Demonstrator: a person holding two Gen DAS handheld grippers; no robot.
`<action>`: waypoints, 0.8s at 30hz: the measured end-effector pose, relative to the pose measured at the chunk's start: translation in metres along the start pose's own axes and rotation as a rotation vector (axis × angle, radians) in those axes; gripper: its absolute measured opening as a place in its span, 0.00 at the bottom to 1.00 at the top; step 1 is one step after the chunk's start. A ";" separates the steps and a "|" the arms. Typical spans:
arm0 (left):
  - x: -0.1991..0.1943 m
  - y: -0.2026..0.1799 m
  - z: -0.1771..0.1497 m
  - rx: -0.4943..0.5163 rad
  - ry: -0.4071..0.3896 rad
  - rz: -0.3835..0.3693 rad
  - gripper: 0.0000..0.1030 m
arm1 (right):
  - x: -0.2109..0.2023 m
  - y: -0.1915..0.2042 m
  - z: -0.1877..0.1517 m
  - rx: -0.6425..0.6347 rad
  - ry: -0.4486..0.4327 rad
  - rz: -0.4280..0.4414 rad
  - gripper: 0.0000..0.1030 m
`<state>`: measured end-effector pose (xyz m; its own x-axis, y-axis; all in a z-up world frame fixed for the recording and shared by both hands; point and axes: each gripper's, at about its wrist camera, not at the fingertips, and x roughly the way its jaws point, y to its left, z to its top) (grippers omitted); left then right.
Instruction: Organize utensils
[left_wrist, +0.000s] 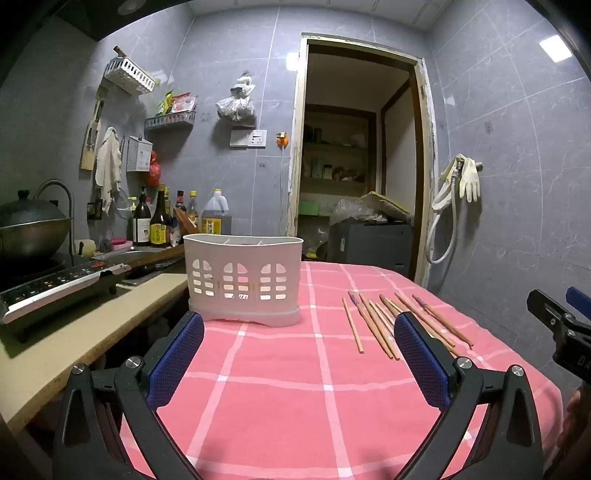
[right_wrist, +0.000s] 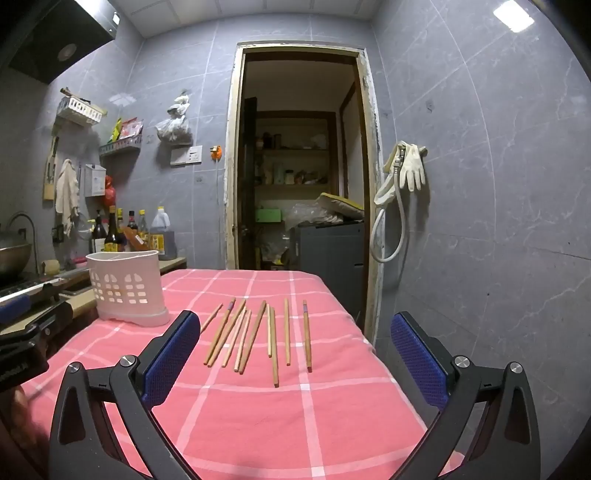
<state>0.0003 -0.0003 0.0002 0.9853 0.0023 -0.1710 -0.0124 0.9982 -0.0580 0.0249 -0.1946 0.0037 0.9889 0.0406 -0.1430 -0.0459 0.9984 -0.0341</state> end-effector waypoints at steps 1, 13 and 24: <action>0.000 0.000 0.000 0.003 0.000 0.001 0.98 | 0.000 0.000 0.000 0.007 0.003 0.001 1.00; 0.001 -0.002 -0.001 -0.010 -0.002 0.000 0.98 | 0.001 0.000 0.000 -0.001 0.003 0.004 1.00; 0.000 0.000 -0.001 -0.015 -0.004 -0.002 0.98 | 0.000 0.001 0.000 0.001 0.007 0.003 1.00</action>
<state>-0.0001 -0.0008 -0.0003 0.9859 0.0009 -0.1671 -0.0133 0.9972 -0.0731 0.0250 -0.1937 0.0036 0.9878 0.0432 -0.1496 -0.0486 0.9983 -0.0331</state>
